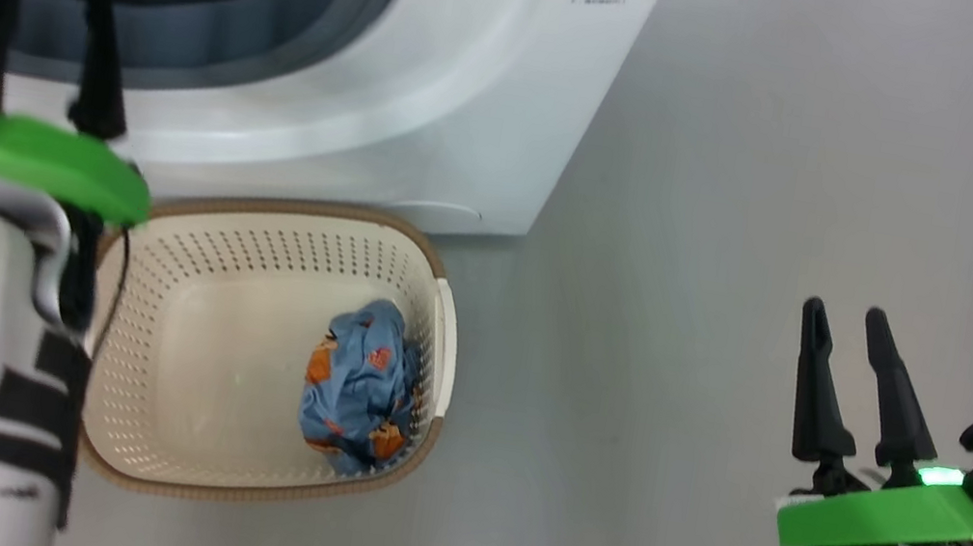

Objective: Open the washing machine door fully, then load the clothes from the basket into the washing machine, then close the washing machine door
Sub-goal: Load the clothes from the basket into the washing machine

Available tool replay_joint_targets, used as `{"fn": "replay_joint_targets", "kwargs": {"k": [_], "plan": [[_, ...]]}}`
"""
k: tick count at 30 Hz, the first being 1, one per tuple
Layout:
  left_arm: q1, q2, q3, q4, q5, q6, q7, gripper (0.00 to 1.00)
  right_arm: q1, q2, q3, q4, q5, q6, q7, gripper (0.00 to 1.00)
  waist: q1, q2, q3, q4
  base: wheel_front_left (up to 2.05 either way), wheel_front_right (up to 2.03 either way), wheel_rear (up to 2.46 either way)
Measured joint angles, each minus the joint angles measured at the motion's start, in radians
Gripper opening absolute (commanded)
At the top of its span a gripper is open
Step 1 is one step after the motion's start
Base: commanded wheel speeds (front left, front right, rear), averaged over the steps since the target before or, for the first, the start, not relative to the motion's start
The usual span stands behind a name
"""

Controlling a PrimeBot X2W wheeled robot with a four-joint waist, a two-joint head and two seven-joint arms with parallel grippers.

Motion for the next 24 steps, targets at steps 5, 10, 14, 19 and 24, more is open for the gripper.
{"fn": "replay_joint_targets", "kwargs": {"k": [5,10,14,19,24], "plan": [[0.132,-0.037,0.002,-0.035,0.024,0.000,0.000,1.00,0.062,-0.015,-0.002,0.010,0.000,0.000,0.000,1.00,0.0000,0.0000,-0.069,0.022,0.00,0.00,0.00],[0.239,-0.063,0.000,-0.072,0.049,0.000,0.000,1.00,0.123,-0.043,-0.004,0.018,0.001,0.000,0.000,1.00,0.0000,0.0000,-0.141,0.051,0.00,0.00,0.00],[0.307,-0.077,-0.003,-0.099,0.057,0.000,0.000,1.00,0.159,-0.051,-0.005,0.019,0.003,0.000,0.000,1.00,0.0000,0.0000,-0.193,0.080,0.00,0.00,0.00],[0.378,-0.078,-0.007,-0.144,0.067,0.000,0.000,1.00,0.194,-0.064,-0.017,0.019,0.011,0.000,0.000,1.00,-0.0001,0.0000,-0.248,0.118,0.00,0.00,0.00],[0.473,-0.078,-0.019,-0.194,0.071,0.000,0.000,1.00,0.224,-0.068,-0.029,0.018,0.013,0.000,0.000,1.00,-0.0001,0.0000,-0.297,0.146,0.00,0.00,0.00]]}}
